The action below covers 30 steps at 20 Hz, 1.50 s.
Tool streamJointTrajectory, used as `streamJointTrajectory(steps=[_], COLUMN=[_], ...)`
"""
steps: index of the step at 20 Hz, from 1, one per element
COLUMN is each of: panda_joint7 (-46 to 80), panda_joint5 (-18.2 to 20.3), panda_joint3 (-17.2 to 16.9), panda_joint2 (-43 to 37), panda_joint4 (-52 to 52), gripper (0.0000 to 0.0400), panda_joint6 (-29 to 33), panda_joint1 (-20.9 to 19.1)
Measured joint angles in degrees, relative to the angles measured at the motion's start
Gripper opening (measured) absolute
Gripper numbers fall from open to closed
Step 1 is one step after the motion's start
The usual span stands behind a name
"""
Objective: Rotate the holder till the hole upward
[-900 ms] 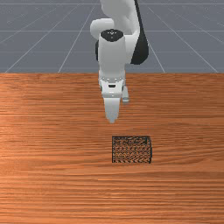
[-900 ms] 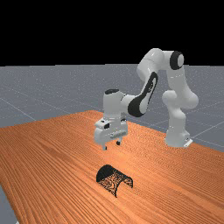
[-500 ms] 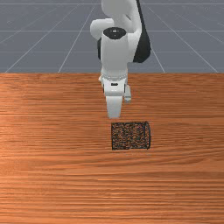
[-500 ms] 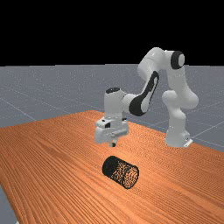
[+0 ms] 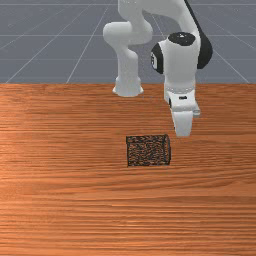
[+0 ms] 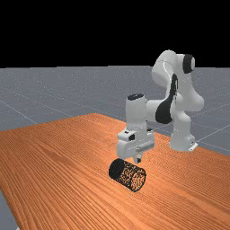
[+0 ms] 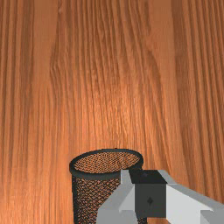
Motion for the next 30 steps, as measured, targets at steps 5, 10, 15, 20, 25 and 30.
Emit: streamJointTrajectory(steps=[5,10,15,20,25,30], panda_joint7=[18.4,19.6,21.2,19.9,13.3,17.1], panda_joint5=[-4.7,-5.1,-8.0,-7.4,-4.9,-6.0], panda_joint3=[1.6,2.2,-0.6,-0.2,3.9,2.2], panda_joint2=[14.2,27.2,39.3,45.3,33.5,25.4], panda_joint4=[23.7,37.1,43.4,56.9,33.4,18.4], gripper=[0.0157,0.0380,0.0388,0.0397,0.0400,0.0400], panda_joint6=[-8.7,-12.7,-1.2,-11.2,5.6,12.4], panda_joint1=[15.0,18.3,20.3,20.7,13.7,14.9])
